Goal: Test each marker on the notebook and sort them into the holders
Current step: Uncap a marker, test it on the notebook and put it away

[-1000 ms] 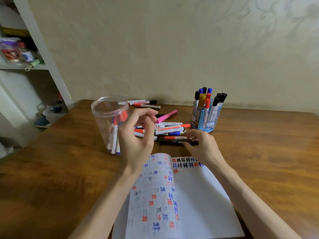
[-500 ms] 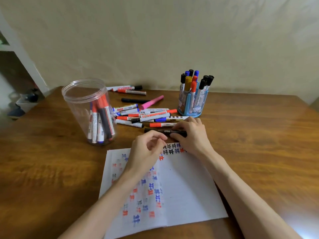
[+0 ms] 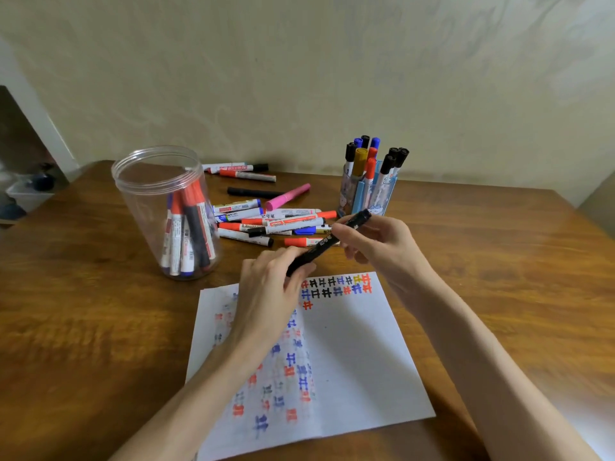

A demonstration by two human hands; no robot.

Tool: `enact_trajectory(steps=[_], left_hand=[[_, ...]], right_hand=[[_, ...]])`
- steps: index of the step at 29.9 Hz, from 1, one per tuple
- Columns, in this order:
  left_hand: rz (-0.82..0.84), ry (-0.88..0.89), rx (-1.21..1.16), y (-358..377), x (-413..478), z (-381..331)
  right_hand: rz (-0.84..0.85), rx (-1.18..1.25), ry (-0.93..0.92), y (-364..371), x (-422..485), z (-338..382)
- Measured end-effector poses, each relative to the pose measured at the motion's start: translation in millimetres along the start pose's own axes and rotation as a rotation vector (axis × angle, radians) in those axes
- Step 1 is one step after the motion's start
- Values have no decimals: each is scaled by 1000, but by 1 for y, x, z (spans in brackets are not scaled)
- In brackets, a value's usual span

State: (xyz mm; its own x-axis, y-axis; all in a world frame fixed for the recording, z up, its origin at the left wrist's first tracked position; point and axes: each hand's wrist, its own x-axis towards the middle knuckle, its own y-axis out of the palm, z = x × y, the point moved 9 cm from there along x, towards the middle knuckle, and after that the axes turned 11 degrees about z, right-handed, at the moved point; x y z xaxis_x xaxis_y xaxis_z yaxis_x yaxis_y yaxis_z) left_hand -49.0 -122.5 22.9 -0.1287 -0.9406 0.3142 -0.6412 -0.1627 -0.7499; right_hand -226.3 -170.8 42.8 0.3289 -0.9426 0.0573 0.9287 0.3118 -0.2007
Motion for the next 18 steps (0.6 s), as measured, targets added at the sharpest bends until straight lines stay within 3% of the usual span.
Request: enact_trajectory(steps=[3, 18], left_hand=[[74, 53, -138, 1, -2, -10], [230, 144, -150, 13, -12, -12]], right_hand=[[-24, 156, 2, 8, -14, -9], [-11, 96, -57, 21, -31, -30]])
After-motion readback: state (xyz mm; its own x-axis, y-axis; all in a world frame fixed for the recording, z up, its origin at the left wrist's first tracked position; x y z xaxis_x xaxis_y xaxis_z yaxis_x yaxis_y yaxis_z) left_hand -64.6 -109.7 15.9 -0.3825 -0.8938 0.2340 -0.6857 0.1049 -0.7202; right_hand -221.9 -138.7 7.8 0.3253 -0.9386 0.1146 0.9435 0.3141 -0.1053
